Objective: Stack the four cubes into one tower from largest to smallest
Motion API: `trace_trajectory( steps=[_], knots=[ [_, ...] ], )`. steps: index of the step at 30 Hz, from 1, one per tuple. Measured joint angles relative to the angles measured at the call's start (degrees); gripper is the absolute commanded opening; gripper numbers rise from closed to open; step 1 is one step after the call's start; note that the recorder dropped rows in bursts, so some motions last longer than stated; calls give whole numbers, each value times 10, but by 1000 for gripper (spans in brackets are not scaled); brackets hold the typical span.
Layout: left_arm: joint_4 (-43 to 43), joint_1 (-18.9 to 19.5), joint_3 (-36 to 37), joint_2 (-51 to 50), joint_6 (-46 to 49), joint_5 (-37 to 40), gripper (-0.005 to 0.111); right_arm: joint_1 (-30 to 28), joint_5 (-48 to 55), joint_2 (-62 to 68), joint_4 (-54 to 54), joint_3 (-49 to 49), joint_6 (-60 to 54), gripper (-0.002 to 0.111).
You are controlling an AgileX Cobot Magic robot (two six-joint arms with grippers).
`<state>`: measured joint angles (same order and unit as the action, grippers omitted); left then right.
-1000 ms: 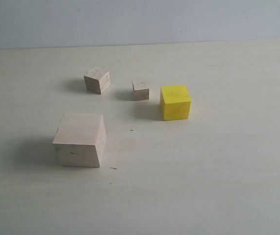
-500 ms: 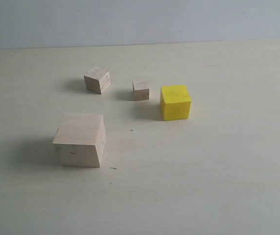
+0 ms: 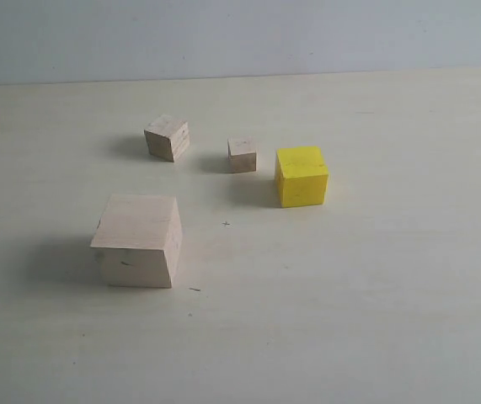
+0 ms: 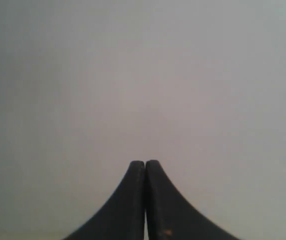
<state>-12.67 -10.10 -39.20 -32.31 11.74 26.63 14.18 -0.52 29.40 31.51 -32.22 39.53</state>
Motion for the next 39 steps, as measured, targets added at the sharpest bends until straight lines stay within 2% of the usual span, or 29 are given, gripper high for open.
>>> trace_trajectory(
  steps=[2, 3, 6, 9, 14, 21, 30, 33, 39],
  knots=[
    [-25, -29, -41, -83, 53, 93, 0, 41, 98, 77, -1, -4, 8, 0],
    [-33, -36, -50, -108, 63, 113, 0, 50, 128, 97, -12, -5, 5, 0],
    [-59, -44, -58, -162, 76, 140, 0, 77, 230, 164, -69, -5, -34, 0],
    [-84, -45, -60, -200, 79, 142, 0, 93, 282, 222, -131, -5, -92, 0],
    [-99, -45, -60, -232, 82, 126, 0, 97, 270, 271, -172, -5, -126, 0],
    [-111, -45, -55, -258, 82, 124, 0, 97, 205, 273, -183, -5, -131, 0],
    [-143, -45, -50, -342, 82, 131, 0, 97, 196, 273, -188, -5, -132, 0],
    [-149, -45, -50, -380, 82, 145, 0, 97, 212, 273, -194, -5, -136, 0],
    [-147, -45, -47, -442, 82, 187, 0, 97, 305, 273, -249, -5, -210, 0]
  ],
)
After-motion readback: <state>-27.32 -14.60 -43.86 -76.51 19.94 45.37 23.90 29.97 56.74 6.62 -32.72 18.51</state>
